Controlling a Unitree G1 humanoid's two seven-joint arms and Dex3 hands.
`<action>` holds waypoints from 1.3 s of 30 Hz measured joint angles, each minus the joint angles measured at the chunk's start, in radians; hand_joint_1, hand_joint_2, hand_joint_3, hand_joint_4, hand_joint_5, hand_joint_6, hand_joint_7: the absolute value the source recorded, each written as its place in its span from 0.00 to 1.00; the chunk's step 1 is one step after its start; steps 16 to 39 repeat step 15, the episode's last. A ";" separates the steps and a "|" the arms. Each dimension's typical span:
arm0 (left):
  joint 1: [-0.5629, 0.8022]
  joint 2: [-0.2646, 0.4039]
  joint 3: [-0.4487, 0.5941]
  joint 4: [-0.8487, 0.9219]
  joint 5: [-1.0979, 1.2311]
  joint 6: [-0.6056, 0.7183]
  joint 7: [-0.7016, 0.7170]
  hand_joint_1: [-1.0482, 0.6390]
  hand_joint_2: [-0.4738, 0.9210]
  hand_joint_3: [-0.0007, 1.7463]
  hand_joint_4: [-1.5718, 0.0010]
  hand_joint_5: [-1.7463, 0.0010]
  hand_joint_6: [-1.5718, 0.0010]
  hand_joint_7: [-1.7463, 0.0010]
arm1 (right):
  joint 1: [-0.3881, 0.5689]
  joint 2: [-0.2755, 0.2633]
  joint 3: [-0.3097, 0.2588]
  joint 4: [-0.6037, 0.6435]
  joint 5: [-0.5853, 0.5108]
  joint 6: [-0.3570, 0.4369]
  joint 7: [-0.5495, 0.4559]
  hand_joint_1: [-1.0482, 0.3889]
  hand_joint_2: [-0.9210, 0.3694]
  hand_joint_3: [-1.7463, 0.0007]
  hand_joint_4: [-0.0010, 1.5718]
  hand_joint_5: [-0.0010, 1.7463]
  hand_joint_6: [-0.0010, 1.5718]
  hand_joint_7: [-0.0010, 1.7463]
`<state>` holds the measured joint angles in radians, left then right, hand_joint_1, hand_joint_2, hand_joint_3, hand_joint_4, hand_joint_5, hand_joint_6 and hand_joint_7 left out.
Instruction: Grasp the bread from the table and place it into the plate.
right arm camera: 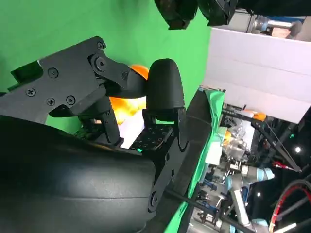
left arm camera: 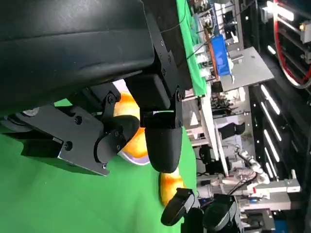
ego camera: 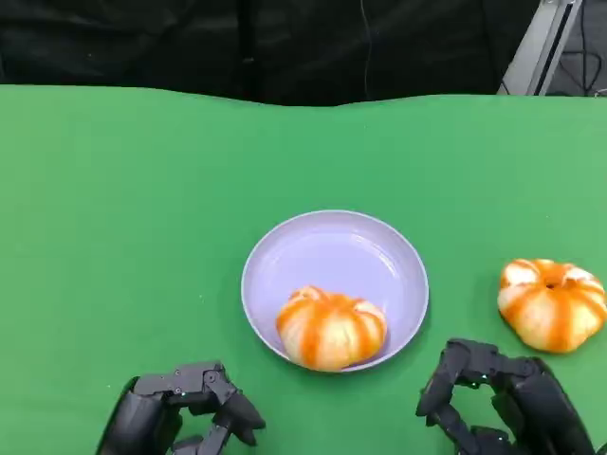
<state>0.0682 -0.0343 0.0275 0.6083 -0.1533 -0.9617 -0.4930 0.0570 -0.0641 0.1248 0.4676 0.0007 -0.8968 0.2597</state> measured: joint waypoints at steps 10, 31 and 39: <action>0.006 0.006 -0.016 -0.015 -0.008 0.000 0.003 0.61 0.76 0.62 0.45 0.14 0.38 0.36 | -0.001 0.000 -0.001 0.010 -0.009 -0.006 -0.008 0.57 0.23 0.48 0.51 0.91 0.52 0.74; 0.009 0.011 -0.022 -0.036 -0.008 0.000 0.008 0.62 0.77 0.60 0.46 0.15 0.38 0.36 | -0.001 0.000 -0.001 0.009 -0.011 -0.006 -0.009 0.58 0.23 0.49 0.51 0.90 0.51 0.75; 0.009 0.011 -0.022 -0.036 -0.008 0.000 0.008 0.62 0.77 0.60 0.46 0.15 0.38 0.36 | -0.001 0.000 -0.001 0.009 -0.011 -0.006 -0.009 0.58 0.23 0.49 0.51 0.90 0.51 0.75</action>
